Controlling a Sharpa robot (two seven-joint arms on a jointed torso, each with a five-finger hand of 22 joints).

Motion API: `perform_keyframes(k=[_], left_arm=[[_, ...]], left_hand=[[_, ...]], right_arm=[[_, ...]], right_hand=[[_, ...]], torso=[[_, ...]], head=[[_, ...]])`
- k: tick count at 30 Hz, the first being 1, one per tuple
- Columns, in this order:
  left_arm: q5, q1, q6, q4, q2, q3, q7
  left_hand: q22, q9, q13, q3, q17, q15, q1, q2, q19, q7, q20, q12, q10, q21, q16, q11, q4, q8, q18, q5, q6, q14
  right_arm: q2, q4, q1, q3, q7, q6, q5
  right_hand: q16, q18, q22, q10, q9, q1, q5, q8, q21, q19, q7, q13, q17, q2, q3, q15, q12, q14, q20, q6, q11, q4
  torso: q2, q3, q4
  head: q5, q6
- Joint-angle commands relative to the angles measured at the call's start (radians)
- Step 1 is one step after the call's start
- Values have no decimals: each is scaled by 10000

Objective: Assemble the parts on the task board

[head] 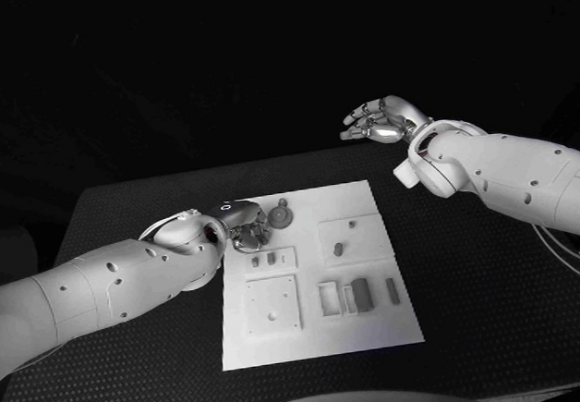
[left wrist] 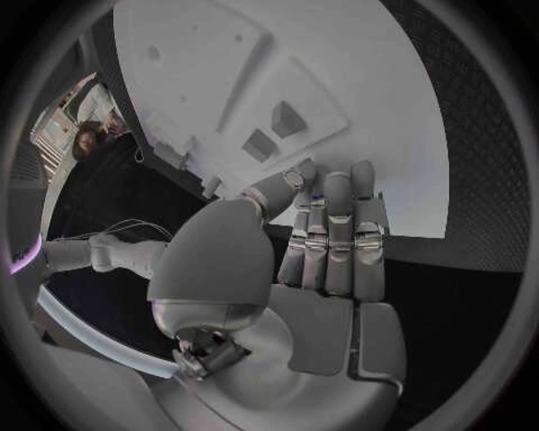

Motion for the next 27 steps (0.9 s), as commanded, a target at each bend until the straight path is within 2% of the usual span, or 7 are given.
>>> perform_keyframes(k=[1,9,20,27], left_arm=[[51,-64,202,10,-1,-51,-41],[274,-64,-194,18,-48,-52,33],[290,-65,-236,-39,-118,-51,-44],[290,-65,-359,-79,-318,-45,-93]], left_hand=[[199,-45,-44,-62,29,60,-64,-216,-96,48,21,-26,-156,-49,-61,12,-8,-98,136,-13,-193,-68],[216,-196,-102,-182,117,128,-117,-501,-158,263,94,-3,-366,-38,-54,83,2,-341,187,-12,-716,-170],[213,-294,-113,-208,192,149,-120,-572,-183,346,126,13,-433,-13,-37,104,19,-477,219,-12,-1080,-217],[212,-341,-115,-203,224,156,-96,-605,-188,408,135,18,-455,1,-32,111,18,-550,231,-12,-1291,-224]], right_arm=[[-9,13,-3,2,115,71,-16],[-34,15,-3,2,113,59,-16],[-59,22,-4,2,52,163,-107],[-257,258,-89,2,-154,440,-974]], right_hand=[[-34,-86,14,91,-12,-32,-36,68,-70,38,507,3,15,5,-29,46,-41,40,-15,-30,3,3],[-35,-86,17,92,-14,-31,-36,68,-74,38,507,3,15,2,-30,46,-44,40,-15,-31,3,1],[-45,-87,33,96,-22,16,-36,76,-94,35,500,3,16,-10,-21,47,-57,34,-19,-30,3,-39],[-3,-42,104,140,-26,329,-35,162,-94,177,435,9,56,-20,38,14,-80,129,-36,76,-5,-347]], torso=[[1,-3,-1],[1,-1,4],[1,-1,0],[-1,-3,5]], head=[[0,4],[-16,2],[-16,32],[-15,82]])
